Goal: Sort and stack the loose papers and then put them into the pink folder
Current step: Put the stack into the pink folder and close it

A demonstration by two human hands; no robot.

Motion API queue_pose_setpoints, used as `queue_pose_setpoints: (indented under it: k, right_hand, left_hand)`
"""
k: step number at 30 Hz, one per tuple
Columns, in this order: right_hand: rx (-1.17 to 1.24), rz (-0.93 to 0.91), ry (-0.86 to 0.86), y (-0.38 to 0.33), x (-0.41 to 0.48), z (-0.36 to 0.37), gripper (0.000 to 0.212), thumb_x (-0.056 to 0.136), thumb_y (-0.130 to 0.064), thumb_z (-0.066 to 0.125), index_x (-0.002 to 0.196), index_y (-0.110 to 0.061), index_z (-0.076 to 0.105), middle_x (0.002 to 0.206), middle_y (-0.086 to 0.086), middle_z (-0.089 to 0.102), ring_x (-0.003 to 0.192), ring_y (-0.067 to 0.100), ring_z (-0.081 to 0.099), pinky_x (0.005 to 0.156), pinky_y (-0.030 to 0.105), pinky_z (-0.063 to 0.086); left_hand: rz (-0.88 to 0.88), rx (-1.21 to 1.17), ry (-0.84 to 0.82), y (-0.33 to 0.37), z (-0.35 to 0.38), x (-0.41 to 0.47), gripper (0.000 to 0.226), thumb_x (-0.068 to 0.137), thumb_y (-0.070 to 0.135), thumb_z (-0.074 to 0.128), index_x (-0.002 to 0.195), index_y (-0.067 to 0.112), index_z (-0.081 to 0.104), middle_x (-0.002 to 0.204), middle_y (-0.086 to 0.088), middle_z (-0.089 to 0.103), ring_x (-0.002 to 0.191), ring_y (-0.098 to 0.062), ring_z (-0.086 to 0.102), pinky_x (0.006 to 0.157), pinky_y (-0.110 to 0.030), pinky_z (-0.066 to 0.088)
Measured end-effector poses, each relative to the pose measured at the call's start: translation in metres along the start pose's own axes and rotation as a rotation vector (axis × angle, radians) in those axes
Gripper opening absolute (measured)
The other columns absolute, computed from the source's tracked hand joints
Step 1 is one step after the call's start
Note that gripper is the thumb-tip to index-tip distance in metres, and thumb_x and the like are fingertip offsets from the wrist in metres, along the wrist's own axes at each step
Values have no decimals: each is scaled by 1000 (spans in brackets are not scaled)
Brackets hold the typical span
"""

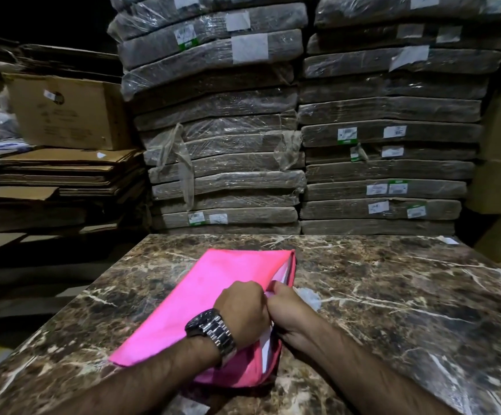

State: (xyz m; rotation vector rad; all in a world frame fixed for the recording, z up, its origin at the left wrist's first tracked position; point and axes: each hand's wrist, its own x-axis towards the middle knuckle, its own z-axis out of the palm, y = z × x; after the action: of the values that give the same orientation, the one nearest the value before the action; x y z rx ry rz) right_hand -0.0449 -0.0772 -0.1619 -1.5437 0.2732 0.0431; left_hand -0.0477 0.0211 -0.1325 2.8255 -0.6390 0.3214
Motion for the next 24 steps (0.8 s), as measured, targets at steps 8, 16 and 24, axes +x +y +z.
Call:
queue_pose_setpoints:
  k: [8,16,24]
  right_hand:
    - [25,-23,130,8,3,-28,45,72,9,59,107,-19,52,88,18,64,62,22,55,49,28,40]
    - [-139,-30,263,14,2,-30,36,66,13,41,42,-13,44,46,6,34,33,12,32,42,20,23]
    - [-150,20,174,10,-3,-50,35,72,19,39,52,-8,52,42,6,39,37,13,36,44,23,24]
  left_hand:
    - [2,-118,30,2,1,4,28,90,26,44,65,11,46,88,-22,67,84,-40,61,62,-33,38]
    - [19,-82,-30,23,6,1,21,87,24,47,70,13,52,93,-20,68,88,-39,62,60,-31,36]
    - [98,-139,-106,30,7,5,29,83,26,46,61,8,41,85,-22,67,78,-39,62,60,-31,40]
